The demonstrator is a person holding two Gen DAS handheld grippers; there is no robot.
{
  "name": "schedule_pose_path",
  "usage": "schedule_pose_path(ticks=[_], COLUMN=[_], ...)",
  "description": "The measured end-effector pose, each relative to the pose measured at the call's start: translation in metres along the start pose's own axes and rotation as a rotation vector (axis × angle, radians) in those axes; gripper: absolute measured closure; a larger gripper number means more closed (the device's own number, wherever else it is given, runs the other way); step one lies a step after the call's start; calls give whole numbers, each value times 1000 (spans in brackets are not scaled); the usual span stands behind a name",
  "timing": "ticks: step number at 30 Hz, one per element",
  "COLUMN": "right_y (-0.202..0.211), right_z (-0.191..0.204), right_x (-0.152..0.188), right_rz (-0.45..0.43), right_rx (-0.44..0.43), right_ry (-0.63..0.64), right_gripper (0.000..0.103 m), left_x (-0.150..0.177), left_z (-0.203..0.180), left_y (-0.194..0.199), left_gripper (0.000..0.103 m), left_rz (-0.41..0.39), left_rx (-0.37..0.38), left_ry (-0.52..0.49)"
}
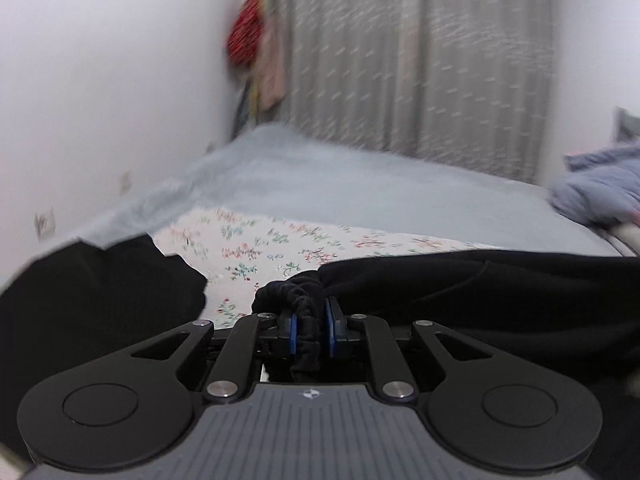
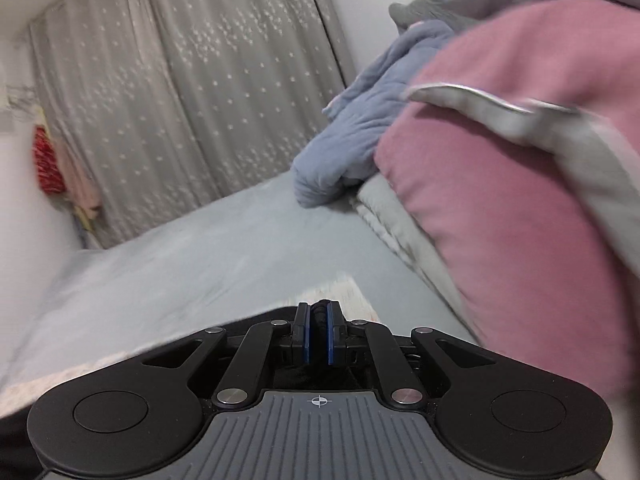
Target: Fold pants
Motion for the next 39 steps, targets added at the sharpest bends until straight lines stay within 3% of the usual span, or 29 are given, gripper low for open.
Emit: schedule_pose_path(ticks=[2, 5, 7, 9, 12, 14, 17, 19, 23, 26, 28, 32, 34, 36, 38, 39], right_y=[32, 49, 43, 39, 57, 65, 77, 85, 88, 78, 76, 74, 70, 62, 53, 49], right_z=[-27, -68, -94, -107, -112, -114, -111, -110, -107, -100, -100, -104, -106, -106, -105, -106], right_x=[42, 117, 168, 200, 204, 200, 197, 200, 207, 209, 212, 219, 222, 222, 219, 217], right_rz=[61, 198, 308, 349, 278, 273, 259, 250, 264, 303, 335, 361, 374, 378, 378, 377], right_rx=[6, 53, 80, 89, 58, 54, 111, 117, 53, 23, 4, -55, -33, -8, 24, 31], right_ry=[13, 59, 53, 71, -17, -53, 0, -4, -80, -178, -277, -477, -534, -543, -553, -568], right_gripper=[96, 96, 95, 91, 86, 84, 79, 70, 52, 47, 45, 45, 44, 44, 44, 44], left_x=[29, 76, 93, 97, 93, 88, 85, 86, 96, 97, 94, 97, 105, 105, 99, 96], left_z=[1, 9, 18, 27, 44, 62, 81, 79, 58, 40, 27, 24, 28, 31, 33, 34], left_y=[22, 27, 34, 48, 69, 77, 85, 86, 65, 56, 47, 15, -1, -8, -10, -12], left_gripper=[76, 63, 33, 29, 27, 25, 25, 25, 25, 21, 10, 7, 6, 7, 19, 44], left_rz=[-1, 131, 171, 167, 141, 142, 162, 215, 406, 441, 447, 509, 544, 528, 484, 488], left_rx=[53, 97, 70, 73, 63, 63, 101, 153, 202, 250, 277, 196, 156, 104, 22, -26], left_ry=[-116, -208, -212, -167, -84, 29, 241, 383, 652, 767, 817, 884, 947, 980, 963, 937])
Point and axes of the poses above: each gripper's, at about its wrist camera, not at the fingertips, and y roughly against the way its jaws point, z to its left, x to its underside, the point moved 5 cm from there along -y, roughly the way its jaws point, and after that the axes turned 6 degrees about z, right-handed, at the moved point
